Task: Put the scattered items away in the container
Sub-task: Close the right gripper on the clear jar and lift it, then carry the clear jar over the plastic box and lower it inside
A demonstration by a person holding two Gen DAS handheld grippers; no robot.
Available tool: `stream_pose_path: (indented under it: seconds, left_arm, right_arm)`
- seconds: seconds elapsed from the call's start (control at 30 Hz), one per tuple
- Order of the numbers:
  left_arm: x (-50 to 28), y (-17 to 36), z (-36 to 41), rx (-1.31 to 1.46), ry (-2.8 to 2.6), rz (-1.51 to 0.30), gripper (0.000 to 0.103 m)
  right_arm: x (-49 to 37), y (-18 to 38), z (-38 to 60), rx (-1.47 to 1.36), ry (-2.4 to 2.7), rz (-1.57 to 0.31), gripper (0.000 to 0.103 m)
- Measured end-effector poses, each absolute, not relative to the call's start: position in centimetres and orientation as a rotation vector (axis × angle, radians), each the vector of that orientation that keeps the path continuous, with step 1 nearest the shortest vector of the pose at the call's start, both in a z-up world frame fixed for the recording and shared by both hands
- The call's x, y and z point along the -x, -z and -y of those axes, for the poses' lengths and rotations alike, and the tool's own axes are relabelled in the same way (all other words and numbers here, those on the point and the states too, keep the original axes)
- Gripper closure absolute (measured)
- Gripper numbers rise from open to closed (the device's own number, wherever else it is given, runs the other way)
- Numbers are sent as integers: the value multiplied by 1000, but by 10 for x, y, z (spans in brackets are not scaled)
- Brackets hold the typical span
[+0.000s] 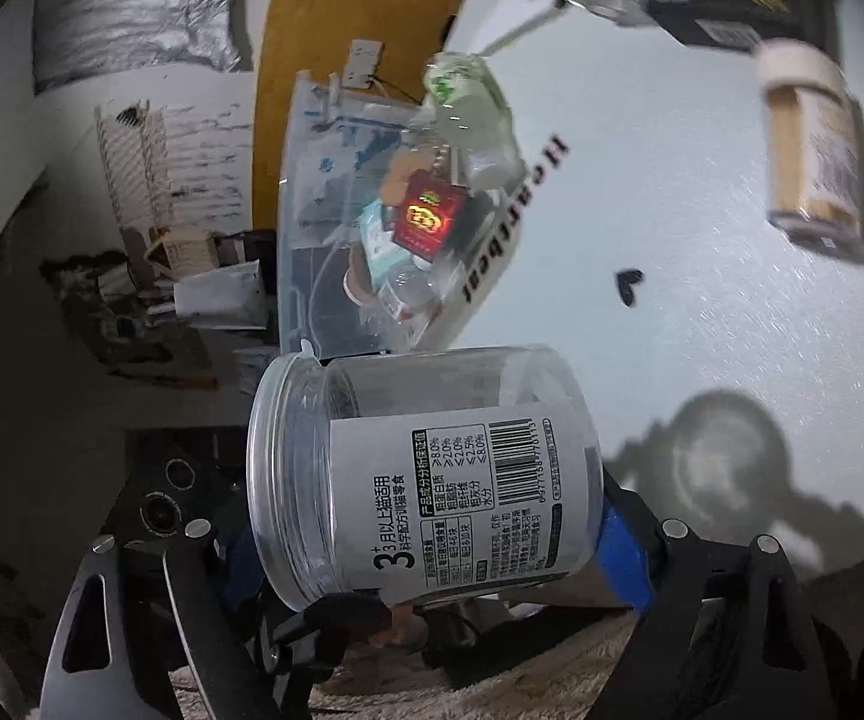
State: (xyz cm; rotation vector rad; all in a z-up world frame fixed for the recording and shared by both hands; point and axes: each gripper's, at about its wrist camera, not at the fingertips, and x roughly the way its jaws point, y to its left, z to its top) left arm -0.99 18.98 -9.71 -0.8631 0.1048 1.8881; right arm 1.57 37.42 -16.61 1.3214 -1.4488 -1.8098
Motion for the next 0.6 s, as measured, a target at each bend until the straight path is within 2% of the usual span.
stream_pose_path:
  seconds: [0.27, 0.5, 0.6]
  left_arm:
    - [25, 43, -161, 773, -2042, -145, 16]
    - [58, -17, -120, 597, -2266, -153, 14]
    - [76, -32, -98, 561, -2348, -138, 5]
  right_arm:
    - [20, 132, -346, -1231, 1699, 1467, 15]
    - [82, 78, -307, -1136, 1600, 1421, 15]
    - [116, 55, -292, -1091, 1562, 1418, 15]
